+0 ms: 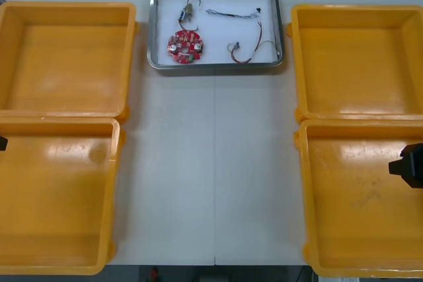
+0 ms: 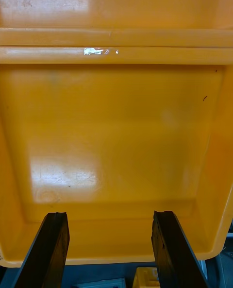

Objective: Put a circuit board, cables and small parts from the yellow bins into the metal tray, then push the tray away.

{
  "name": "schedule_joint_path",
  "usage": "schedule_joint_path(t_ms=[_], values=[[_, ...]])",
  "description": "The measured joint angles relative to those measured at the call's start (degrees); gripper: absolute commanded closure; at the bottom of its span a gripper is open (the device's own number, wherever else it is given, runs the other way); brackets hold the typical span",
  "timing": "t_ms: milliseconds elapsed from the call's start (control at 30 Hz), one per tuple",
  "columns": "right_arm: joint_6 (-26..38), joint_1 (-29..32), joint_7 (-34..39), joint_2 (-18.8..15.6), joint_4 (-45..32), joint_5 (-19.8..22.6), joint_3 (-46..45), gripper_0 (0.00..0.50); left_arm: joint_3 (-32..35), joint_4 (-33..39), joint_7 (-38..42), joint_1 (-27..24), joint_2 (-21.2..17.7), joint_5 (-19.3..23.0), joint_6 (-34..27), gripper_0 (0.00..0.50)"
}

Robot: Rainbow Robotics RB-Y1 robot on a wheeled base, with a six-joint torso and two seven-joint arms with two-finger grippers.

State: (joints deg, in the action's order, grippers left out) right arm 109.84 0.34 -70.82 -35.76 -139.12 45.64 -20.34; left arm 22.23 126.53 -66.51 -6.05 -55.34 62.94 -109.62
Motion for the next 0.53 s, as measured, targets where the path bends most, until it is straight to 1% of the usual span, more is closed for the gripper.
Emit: schedule_joint_path(t_ms=[533], values=[[0.00,0.00,0.00,0.00,0.00,0.00,0.00,0.000,0.00,0.00,0.00,0.00,0.00,0.00,0.00,0.000]])
